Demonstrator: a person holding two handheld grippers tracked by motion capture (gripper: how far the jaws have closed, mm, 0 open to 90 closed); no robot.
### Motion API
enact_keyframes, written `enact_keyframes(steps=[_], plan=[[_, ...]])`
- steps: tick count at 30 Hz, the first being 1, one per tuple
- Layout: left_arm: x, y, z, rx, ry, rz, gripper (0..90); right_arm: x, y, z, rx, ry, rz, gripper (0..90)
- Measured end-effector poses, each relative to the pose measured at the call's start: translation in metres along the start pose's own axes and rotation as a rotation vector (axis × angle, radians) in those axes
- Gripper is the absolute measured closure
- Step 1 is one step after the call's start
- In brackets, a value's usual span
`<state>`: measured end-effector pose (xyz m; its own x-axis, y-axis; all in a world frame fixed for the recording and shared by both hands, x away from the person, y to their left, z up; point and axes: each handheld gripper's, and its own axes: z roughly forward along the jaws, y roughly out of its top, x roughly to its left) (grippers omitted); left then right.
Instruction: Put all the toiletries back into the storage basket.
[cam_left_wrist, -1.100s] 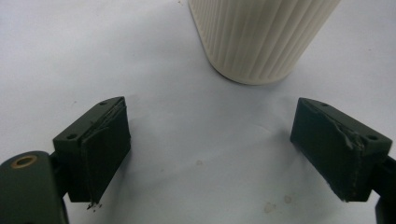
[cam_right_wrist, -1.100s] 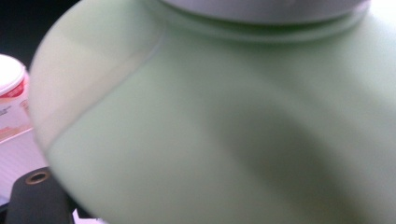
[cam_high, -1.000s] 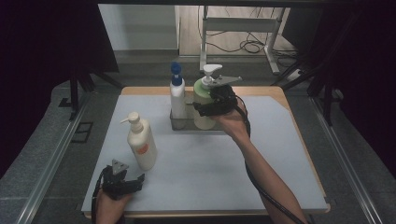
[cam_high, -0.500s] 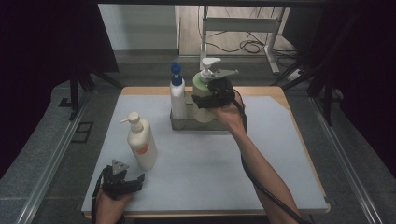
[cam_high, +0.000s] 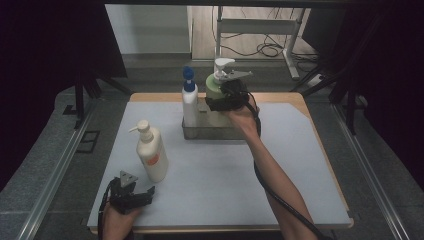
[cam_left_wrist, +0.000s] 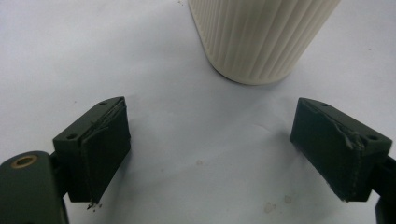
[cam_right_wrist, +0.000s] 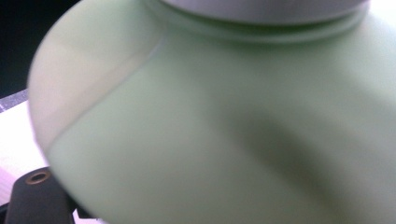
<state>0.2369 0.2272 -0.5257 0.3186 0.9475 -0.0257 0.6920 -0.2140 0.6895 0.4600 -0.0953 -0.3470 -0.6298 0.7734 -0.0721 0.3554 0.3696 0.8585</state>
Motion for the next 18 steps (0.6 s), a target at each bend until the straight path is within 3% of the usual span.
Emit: enact_keyframes(steps=[18], plan=[[0.000, 0.000, 0.000, 0.001, 0.001, 0.001, 11.7, -0.007, -0.004, 0.026, 0.033, -0.020, 0.012, 12.3]])
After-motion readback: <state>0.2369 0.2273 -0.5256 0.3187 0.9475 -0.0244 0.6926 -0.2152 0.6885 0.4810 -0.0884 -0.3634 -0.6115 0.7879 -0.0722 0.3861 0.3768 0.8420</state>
